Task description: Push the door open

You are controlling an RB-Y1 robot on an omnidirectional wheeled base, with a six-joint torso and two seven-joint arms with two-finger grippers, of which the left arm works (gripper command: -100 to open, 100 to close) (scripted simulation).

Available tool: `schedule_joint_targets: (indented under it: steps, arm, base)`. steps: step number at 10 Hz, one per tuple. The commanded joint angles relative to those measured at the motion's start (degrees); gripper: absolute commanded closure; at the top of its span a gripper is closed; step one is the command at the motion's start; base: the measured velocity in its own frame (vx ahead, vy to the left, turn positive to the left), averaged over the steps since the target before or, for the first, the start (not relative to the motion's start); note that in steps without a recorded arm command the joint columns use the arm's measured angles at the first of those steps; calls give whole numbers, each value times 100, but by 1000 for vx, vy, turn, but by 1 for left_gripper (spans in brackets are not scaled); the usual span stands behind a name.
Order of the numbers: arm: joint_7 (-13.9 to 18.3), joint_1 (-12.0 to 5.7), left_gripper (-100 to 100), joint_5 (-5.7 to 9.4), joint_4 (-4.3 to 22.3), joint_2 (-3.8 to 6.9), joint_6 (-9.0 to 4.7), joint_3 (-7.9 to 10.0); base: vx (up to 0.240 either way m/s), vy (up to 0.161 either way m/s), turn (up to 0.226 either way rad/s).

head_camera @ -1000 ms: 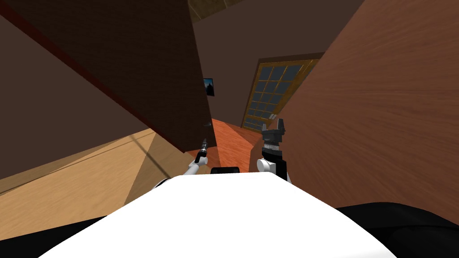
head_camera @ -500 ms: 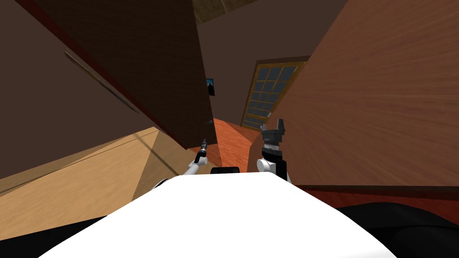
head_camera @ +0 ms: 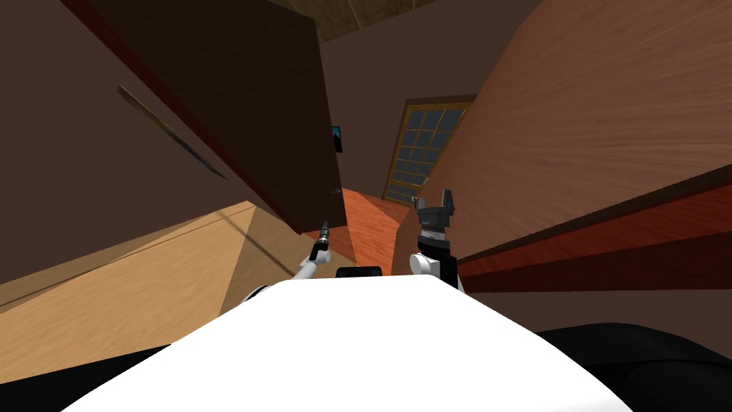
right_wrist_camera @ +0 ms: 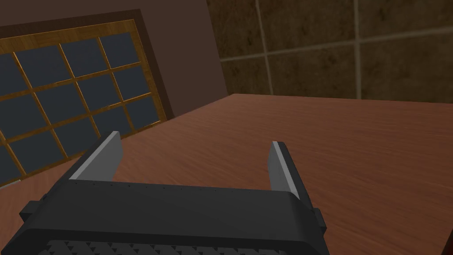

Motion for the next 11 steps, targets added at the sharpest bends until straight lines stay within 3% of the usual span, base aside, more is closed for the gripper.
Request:
schedule_joint_targets:
  steps: [1,4,7,9,11]
  arm:
    - [-5,-3,-100,11,22,7,-47,18]
    - [-25,-10,-100,44,58,26,-147,75]
    - [-67,-24,-100,110,132,47,-349,190]
    - [-111,-39,-100,180,210,35,-564,312]
    - [-129,-44,-100,208,241,20,-648,360]
  base:
    - [-187,0,-27]
    - [-192,23,-35]
    - [-156,47,-94]
    - [44,63,-125]
    - [180,52,-71]
